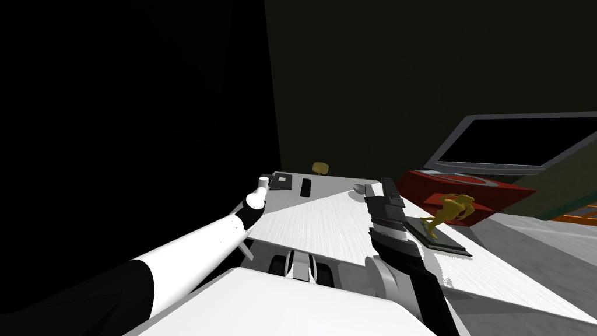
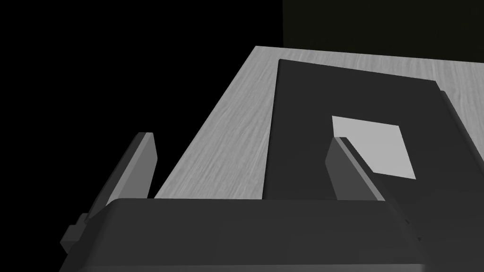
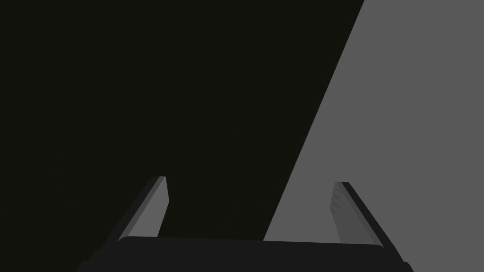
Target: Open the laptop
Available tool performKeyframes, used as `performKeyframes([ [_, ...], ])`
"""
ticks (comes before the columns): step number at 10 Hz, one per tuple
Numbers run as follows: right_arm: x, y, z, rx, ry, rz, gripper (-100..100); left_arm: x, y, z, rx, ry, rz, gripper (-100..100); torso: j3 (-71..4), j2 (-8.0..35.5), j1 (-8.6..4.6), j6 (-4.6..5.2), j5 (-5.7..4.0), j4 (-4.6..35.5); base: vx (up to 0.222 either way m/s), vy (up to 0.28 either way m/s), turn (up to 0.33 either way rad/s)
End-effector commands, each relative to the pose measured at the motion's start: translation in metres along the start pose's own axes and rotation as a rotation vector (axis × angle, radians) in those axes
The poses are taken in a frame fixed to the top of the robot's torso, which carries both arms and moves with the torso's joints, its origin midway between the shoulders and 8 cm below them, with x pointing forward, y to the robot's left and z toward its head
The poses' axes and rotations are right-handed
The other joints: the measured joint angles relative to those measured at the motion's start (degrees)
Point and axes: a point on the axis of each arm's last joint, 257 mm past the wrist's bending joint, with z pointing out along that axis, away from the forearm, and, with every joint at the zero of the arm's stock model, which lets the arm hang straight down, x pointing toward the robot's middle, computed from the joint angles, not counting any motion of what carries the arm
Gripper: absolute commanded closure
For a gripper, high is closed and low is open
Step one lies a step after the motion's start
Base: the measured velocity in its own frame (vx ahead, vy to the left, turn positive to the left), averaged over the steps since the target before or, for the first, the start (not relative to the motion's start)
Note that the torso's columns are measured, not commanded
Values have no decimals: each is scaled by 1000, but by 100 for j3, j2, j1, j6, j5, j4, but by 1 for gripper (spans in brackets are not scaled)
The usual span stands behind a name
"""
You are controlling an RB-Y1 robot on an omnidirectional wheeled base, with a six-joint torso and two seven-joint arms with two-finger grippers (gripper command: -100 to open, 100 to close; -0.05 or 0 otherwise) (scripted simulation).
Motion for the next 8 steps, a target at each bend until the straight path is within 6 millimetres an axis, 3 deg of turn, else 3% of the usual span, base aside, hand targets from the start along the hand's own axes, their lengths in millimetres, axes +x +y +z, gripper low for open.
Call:
performKeyframes([
  [1, 0, 0, 0, 0, 0, 0, 0, 9, 28, 0, -54, 10, 2, -100, 0, 2, -4, -1, -2, 0, -4, -58, 274],
  [2, 0, 0, 0, 0, 0, 0, 0, 12, 30, 0, -59, 15, 14, -100, -10, 0, -7, -8, -15, -1, -10, -64, 264],
  [3, 0, 0, 0, 0, 0, 0, 0, 20, 54, -2, -109, 20, 14, -100, -22, 1, -3, -3, -9, -3, -13, -81, 331],
  [4, 0, 0, 0, 0, 0, 0, 0, 22, 57, -2, -113, 25, 25, -100, -31, 0, 2, -6, -10, -4, -12, -70, 269],
  [6, 0, 0, 0, 0, 0, 0, 0, 22, 57, -2, -113, 25, 25, -100, -45, 2, -6, 2, -3, -6, 1, 3, -18],
  [7, 0, 0, 0, 0, 0, 0, 0, 31, 82, -5, -166, 32, 38, -100, -48, 2, -8, -1, -5, -5, -12, -68, 290],
  [8, 0, 0, 0, 0, 0, 0, 0, 31, 82, -5, -166, 32, 37, -100, -51, 0, 0, -10, -17, -2, -12, -71, 283],
])
